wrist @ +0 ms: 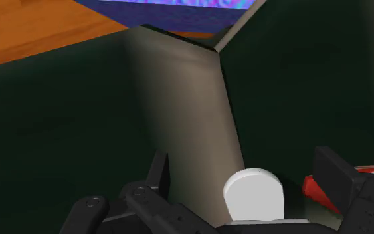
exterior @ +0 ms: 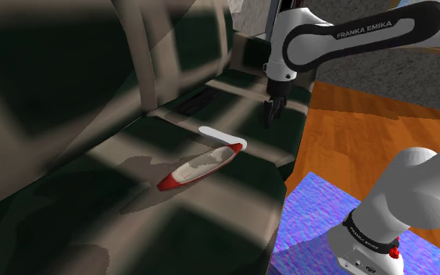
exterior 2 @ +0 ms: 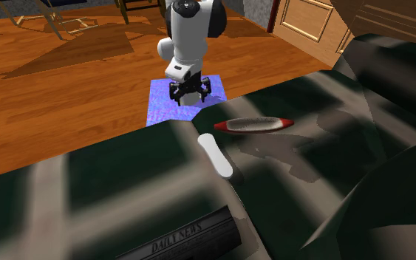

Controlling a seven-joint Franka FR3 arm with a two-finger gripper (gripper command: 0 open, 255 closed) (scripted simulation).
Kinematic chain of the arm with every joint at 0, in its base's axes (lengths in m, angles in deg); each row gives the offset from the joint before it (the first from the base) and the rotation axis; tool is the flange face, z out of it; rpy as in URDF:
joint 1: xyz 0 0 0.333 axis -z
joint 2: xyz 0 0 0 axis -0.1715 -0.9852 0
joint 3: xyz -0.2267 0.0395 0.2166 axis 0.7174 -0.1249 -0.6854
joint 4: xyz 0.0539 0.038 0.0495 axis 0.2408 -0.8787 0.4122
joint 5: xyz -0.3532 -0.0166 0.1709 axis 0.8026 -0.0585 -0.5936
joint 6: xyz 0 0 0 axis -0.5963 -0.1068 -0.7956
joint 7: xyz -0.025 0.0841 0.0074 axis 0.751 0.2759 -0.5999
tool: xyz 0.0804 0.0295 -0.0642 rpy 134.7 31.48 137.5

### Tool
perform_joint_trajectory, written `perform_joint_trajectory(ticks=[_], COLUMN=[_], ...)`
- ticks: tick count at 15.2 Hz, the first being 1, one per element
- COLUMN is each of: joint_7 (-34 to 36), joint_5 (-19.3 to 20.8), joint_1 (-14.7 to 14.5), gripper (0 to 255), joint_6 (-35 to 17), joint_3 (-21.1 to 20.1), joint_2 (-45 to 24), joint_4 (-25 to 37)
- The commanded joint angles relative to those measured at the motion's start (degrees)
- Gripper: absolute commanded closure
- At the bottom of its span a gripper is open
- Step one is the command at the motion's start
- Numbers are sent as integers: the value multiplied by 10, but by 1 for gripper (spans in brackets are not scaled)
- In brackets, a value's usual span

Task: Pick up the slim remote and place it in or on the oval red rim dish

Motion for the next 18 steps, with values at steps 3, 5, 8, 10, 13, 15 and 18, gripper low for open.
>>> perform_joint_trajectory(ticks=[3,5,8,10,13,15,18], joint_7=[-8,-11,-16,-18,-21,-22,-21], joint_5=[-3,-4,-4,-3,0,1,2], joint_1=[-10,-15,-22,-26,-33,-35,-35], gripper=[0,0,0,0,0,0,0], joint_6=[-65,-90,-123,-142,-165,-178,-200], joint_3=[-7,-11,-18,-22,-28,-30,-30], joint_2=[-82,-122,-182,-221,-280,-302,-314], joint_4=[33,55,93,121,169,181,172])
